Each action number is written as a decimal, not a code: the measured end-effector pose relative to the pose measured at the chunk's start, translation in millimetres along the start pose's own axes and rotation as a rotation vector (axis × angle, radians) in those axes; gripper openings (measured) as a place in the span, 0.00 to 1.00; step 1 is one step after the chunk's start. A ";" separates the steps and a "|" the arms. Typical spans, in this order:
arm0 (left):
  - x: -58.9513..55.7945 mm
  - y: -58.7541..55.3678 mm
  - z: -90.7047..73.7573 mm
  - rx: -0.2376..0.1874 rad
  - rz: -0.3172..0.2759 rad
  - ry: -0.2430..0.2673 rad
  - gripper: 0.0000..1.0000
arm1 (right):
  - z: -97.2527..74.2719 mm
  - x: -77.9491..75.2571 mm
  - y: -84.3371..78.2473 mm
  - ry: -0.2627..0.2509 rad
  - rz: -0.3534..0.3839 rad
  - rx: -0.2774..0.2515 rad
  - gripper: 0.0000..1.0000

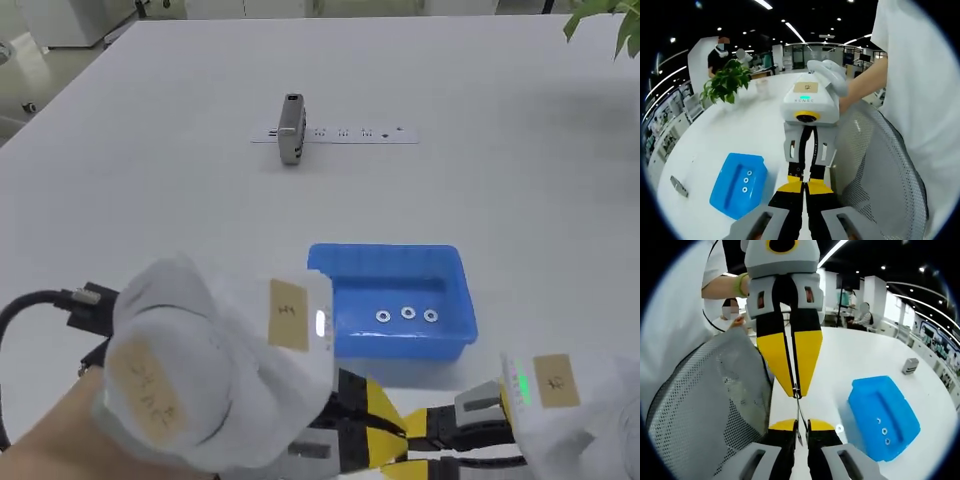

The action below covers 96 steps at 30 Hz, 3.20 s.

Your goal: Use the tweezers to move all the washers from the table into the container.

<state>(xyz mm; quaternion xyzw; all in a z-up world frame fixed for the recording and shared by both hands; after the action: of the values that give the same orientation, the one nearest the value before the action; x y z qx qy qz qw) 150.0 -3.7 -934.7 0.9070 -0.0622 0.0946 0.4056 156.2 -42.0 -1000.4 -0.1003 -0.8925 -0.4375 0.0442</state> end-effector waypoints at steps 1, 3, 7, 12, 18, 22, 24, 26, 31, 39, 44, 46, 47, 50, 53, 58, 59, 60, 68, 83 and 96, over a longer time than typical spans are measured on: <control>4.5 -1.6 -1.0 0.006 0.000 0.006 0.00 | 0.4 -3.4 1.4 -0.006 0.005 -0.005 0.04; 10.7 -3.9 -2.3 0.013 0.005 0.016 0.00 | 1.3 -12.2 4.9 -0.026 0.015 -0.022 0.05; 24.2 -7.2 -3.3 0.028 0.017 0.024 0.00 | 2.5 -25.4 9.5 -0.048 0.038 -0.046 0.05; 34.0 -11.6 0.3 0.047 0.029 0.018 0.00 | 7.1 -34.2 10.9 -0.065 0.052 -0.047 0.05; 37.3 -13.1 2.0 0.069 0.038 -0.004 0.00 | 9.9 -37.2 9.9 -0.061 0.070 -0.049 0.05; 38.8 -13.6 4.8 0.080 0.036 -0.017 0.00 | 11.7 -38.5 8.0 -0.057 0.081 -0.049 0.05; 39.2 -13.9 6.5 0.088 0.035 -0.024 0.00 | 12.4 -38.9 6.9 -0.058 0.082 -0.048 0.05; 41.0 -12.9 5.2 0.091 0.034 -0.026 0.00 | 12.3 -39.8 6.4 -0.059 0.082 -0.052 0.05; 42.9 -10.5 4.9 0.099 0.028 -0.050 0.00 | 10.8 -39.4 6.7 -0.055 0.093 -0.053 0.05; 44.7 -15.8 8.5 0.113 -0.014 -0.087 0.00 | 15.4 -38.5 3.1 -0.051 0.105 -0.041 0.05; 40.5 -17.1 10.7 0.126 -0.007 -0.101 0.00 | 18.5 -37.9 2.2 -0.034 0.094 -0.002 0.06; 41.7 -17.4 10.7 0.129 -0.011 -0.093 0.00 | 18.8 -39.3 2.5 -0.036 0.113 -0.002 0.06; 42.0 -17.5 10.9 0.131 -0.012 -0.092 0.00 | 18.8 -39.5 2.7 -0.035 0.121 -0.002 0.06; 42.9 -17.3 11.6 0.139 -0.007 -0.083 0.00 | 21.1 -40.9 3.4 -0.038 0.135 0.008 0.07; 42.4 -16.6 12.8 0.136 0.000 -0.085 0.00 | 25.5 -41.0 1.3 -0.042 0.136 0.038 0.08; 42.2 -13.4 16.6 0.134 0.026 -0.094 0.00 | 30.1 -40.8 -1.1 -0.067 0.096 0.083 0.06; 42.7 -13.6 17.0 0.132 0.022 -0.098 0.00 | 29.4 -41.1 -1.7 -0.072 0.096 0.082 0.06; 44.2 -13.7 17.1 0.133 0.019 -0.096 0.00 | 29.2 -41.2 -1.6 -0.078 0.094 0.078 0.05; 53.9 -16.6 2.2 0.055 -0.096 0.064 0.15 | 31.2 -45.6 0.2 -0.119 0.167 0.033 0.03; 18.8 -65.4 -44.9 -0.122 -0.381 0.350 0.51 | 17.2 -53.0 -4.6 -0.242 0.466 -0.184 0.04; -1.0 -66.8 -54.7 -0.247 -0.462 0.521 0.77 | -4.5 -52.8 -0.5 -0.289 0.608 -0.320 0.04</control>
<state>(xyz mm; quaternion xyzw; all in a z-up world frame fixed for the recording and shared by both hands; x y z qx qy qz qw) 155.0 81.6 -947.6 0.7869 0.2385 0.2201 0.5249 207.6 -53.2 -1006.9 -0.4270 -0.7393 -0.5198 0.0296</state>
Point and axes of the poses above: the centre of the closed fingertips' face, and the gripper's own axes: z roughly forward along the fingers, x roughly to its left, y roughly out of its top, the point moved 4 cm from there along -z, roughly backward along the fingers, and after that the axes turned 13 degrees about z, right-handed, at the moved point
